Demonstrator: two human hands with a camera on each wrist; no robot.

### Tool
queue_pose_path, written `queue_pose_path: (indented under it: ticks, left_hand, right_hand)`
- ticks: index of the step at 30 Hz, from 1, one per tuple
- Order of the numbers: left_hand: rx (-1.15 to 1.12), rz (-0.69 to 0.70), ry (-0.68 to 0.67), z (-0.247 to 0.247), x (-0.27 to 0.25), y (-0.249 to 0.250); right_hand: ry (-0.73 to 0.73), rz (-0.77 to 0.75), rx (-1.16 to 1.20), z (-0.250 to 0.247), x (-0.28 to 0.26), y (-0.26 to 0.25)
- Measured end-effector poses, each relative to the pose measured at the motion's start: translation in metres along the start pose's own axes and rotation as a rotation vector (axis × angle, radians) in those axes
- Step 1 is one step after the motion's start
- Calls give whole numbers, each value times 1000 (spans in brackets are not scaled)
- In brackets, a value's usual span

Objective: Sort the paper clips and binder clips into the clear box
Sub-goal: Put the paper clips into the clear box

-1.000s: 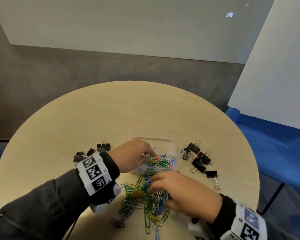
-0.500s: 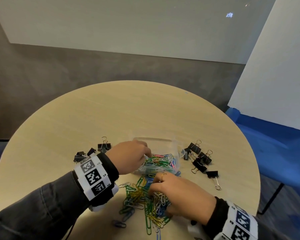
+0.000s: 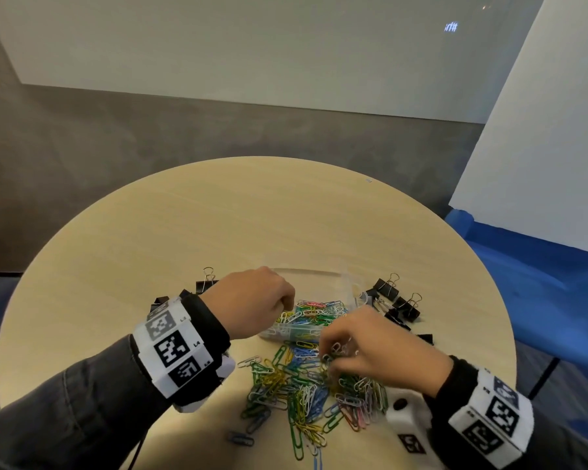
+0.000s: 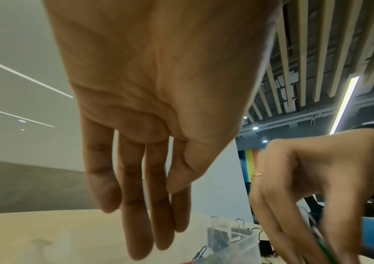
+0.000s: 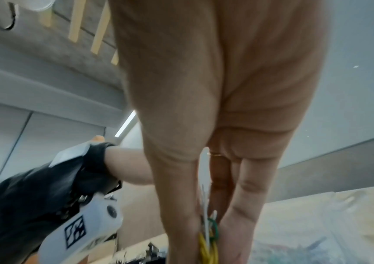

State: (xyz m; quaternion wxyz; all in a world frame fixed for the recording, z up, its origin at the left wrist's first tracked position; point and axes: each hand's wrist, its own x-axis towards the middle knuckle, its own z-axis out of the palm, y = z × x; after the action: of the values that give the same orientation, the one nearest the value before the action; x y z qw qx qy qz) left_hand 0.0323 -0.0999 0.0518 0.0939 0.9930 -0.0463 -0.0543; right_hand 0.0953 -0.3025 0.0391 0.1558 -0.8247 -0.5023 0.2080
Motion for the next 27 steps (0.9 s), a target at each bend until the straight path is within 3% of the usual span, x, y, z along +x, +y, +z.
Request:
queue_pose_path:
  ticks: [5,8,11,15,20,24,27]
  left_hand:
    - [-1,46,-77,0,-7,11]
    - [21,52,-113,3,-7,15]
    - [32,81,-166,9,-8,18]
    - [77,117,-173,17,-8,23]
    - [124,179,-189,34,-6,26]
    - [145,183,-210,45,-9,33]
    - [133,194,-174,47,-10,36]
  right_hand:
    - [192,-59,141,-28,0,7]
    - [409,-110,76,-36,7,12]
    - [462,-99,3,-32,13,18]
    - [375,17,-74,-33,0,29]
    - [6,224,-189,-26,-23,27]
    - [-159,252,-179,-8,-21,21]
    - [-188,259,-221,3,-20,20]
